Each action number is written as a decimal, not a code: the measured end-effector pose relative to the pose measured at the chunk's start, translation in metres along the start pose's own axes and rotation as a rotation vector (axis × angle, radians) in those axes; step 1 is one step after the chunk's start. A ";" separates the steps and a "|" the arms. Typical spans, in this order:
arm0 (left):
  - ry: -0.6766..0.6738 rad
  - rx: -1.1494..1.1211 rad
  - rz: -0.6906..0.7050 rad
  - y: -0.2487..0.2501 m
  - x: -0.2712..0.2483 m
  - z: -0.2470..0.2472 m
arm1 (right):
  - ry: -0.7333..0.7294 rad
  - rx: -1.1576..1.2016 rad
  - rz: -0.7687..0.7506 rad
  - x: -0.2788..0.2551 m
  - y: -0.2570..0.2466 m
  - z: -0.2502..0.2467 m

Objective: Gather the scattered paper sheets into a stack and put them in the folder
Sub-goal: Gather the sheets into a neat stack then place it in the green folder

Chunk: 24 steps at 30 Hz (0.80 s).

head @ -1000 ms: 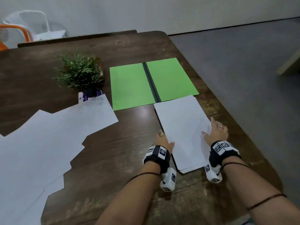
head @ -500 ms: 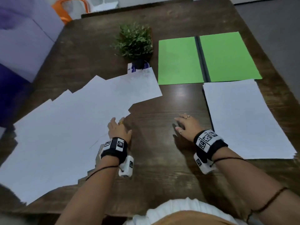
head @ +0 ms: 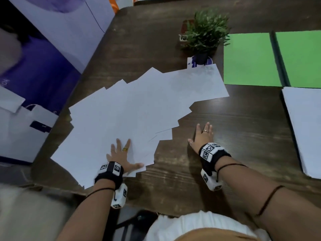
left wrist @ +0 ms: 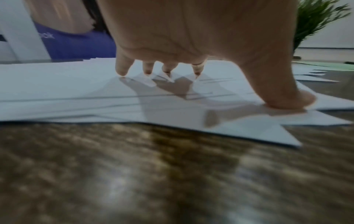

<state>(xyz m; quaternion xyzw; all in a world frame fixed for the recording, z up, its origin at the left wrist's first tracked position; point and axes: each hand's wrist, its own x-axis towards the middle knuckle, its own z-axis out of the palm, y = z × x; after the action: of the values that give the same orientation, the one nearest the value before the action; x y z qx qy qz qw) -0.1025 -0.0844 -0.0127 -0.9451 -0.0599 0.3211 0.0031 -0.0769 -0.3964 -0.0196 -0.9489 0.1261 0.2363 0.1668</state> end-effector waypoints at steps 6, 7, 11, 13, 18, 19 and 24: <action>0.024 0.169 0.118 -0.013 0.001 0.004 | -0.032 -0.022 -0.108 -0.008 -0.062 0.027; 0.032 0.169 0.131 -0.015 0.001 0.004 | -0.033 -0.028 -0.108 -0.010 -0.071 0.032; 0.095 0.164 0.172 -0.026 0.003 0.006 | -0.061 -0.054 -0.084 -0.017 -0.092 0.038; 0.145 0.140 0.183 -0.030 0.005 0.006 | -0.079 -0.044 -0.111 -0.020 -0.099 0.038; 0.227 0.094 0.176 -0.032 0.009 0.004 | -0.094 -0.106 -0.205 -0.022 -0.119 0.043; 0.241 0.087 0.173 -0.033 0.010 0.003 | -0.100 -0.101 -0.220 -0.022 -0.122 0.044; 0.277 0.086 0.202 -0.034 0.014 0.004 | -0.044 0.129 -0.282 -0.028 -0.130 0.052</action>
<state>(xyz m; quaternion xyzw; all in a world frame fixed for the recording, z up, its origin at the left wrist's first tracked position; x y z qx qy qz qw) -0.0977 -0.0487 -0.0233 -0.9806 0.0502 0.1886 0.0197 -0.0810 -0.2537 -0.0157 -0.9391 0.0027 0.2228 0.2615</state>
